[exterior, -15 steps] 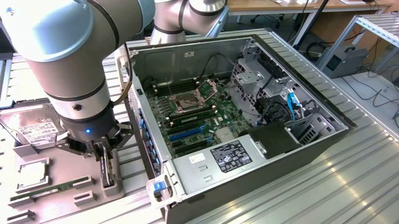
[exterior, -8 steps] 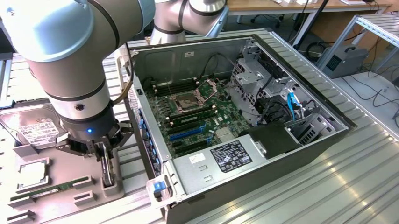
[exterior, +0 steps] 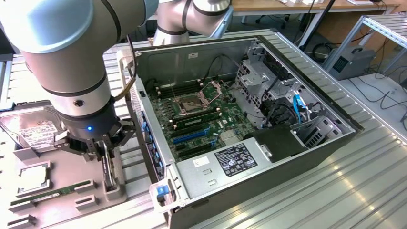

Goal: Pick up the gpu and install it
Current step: 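Pick up the gpu and move the gpu toward the slot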

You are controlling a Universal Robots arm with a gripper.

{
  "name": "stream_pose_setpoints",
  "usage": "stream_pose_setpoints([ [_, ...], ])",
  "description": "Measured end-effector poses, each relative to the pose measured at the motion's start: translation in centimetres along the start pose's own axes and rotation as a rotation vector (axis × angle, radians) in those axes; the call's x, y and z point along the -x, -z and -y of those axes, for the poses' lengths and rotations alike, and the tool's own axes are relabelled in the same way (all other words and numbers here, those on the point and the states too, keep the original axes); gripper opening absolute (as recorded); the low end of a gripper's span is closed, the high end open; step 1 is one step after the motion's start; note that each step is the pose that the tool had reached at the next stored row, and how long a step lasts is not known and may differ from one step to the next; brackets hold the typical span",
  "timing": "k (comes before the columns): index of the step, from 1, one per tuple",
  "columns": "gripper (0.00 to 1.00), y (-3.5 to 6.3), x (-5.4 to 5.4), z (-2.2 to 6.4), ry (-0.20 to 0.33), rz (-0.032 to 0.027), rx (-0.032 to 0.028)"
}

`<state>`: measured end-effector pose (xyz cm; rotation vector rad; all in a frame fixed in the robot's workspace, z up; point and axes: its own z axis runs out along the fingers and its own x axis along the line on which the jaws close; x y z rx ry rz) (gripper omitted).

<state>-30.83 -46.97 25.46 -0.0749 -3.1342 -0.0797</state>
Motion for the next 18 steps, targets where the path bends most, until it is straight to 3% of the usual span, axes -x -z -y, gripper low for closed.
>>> stream_pose_setpoints([
  [11,0.27,4.66,0.7,-0.27,0.000,-0.0002,0.0068],
  [16,0.27,7.38,1.0,-0.42,0.000,-0.0004,0.0087],
  [18,0.27,9.15,1.1,-0.52,0.000,-0.0004,0.0102],
])
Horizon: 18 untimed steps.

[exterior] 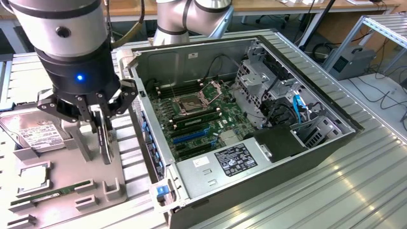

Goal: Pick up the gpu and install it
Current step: 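Pick up the gpu and move the gpu toward the slot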

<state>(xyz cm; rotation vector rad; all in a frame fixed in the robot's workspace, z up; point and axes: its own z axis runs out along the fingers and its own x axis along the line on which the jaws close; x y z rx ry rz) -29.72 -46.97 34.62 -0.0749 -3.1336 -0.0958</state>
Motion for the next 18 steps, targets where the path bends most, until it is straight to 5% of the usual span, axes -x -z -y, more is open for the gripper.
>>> stream_pose_setpoints([
  [4,0.27,2.93,0.2,-0.18,0.000,-0.0002,0.0013],
  [5,0.27,4.62,0.2,-0.29,0.000,-0.0002,0.0025],
  [9,0.27,7.17,0.3,-0.45,0.000,-0.0003,0.0054],
  [11,0.27,9.53,0.4,-0.60,0.000,-0.0003,0.0086],
  [14,0.27,9.94,0.4,-0.63,0.000,-0.0006,0.0097],
  [18,0.27,9.95,2.0,-0.70,0.000,-0.0005,0.0098],
])
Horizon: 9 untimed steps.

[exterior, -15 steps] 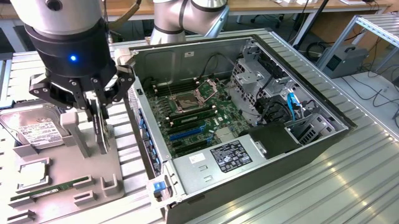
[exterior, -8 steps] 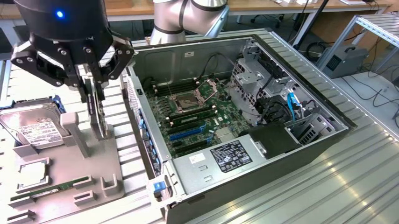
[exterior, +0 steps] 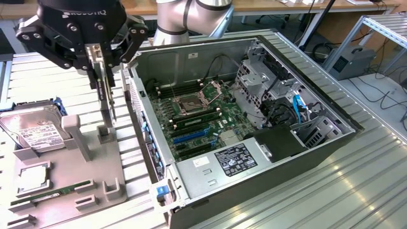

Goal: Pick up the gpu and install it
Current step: 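Pick up the gpu and move the gpu toward the slot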

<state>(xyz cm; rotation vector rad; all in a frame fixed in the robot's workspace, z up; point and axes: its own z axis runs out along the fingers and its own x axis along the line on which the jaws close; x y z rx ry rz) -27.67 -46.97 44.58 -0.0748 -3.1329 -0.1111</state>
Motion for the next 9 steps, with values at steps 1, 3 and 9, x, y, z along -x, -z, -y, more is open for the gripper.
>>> stream_pose_setpoints([
  [1,0.27,0.00,0.5,-0.02,0.000,0.0000,0.0000],
  [3,0.27,0.01,1.9,-0.09,0.000,-0.0001,-0.0001],
  [9,0.27,0.03,6.9,-0.33,0.000,-0.0001,0.0000],
])
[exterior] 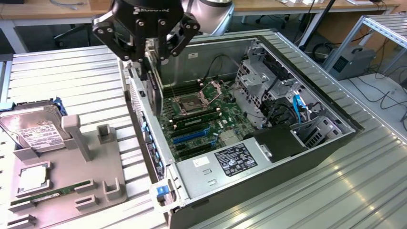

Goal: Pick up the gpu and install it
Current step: 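Pick up the gpu and move the gpu toward the slot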

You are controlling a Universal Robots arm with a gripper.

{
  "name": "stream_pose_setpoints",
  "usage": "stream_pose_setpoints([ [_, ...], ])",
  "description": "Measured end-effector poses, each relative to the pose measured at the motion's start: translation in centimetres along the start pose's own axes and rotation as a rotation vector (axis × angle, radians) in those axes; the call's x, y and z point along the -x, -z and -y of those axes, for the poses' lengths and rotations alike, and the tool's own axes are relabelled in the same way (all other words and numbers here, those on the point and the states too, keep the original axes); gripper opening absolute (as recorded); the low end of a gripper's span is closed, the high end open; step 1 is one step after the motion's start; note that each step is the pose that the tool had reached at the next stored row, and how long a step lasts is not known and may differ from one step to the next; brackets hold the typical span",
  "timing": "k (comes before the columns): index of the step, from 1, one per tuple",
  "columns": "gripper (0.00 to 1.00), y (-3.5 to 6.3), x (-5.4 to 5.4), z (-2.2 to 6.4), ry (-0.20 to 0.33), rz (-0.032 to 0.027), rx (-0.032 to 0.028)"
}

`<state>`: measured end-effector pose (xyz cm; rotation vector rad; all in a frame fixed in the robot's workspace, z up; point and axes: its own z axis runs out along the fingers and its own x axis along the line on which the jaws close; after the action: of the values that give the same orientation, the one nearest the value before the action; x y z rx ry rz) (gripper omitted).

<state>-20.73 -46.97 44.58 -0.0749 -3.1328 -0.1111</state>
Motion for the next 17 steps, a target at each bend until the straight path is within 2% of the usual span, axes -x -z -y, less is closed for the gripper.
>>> stream_pose_setpoints([
  [2,0.27,0.01,1.6,-0.08,0.000,0.0000,0.0000],
  [4,0.27,0.01,2.5,-0.12,0.000,0.0000,0.0000],
  [8,0.27,0.03,5.3,-0.26,0.000,0.0000,0.0000],
  [13,0.27,0.04,7.9,-0.38,0.000,0.0000,-0.0001],
  [17,0.27,0.04,10.6,-0.51,0.000,0.0000,0.0001],
])
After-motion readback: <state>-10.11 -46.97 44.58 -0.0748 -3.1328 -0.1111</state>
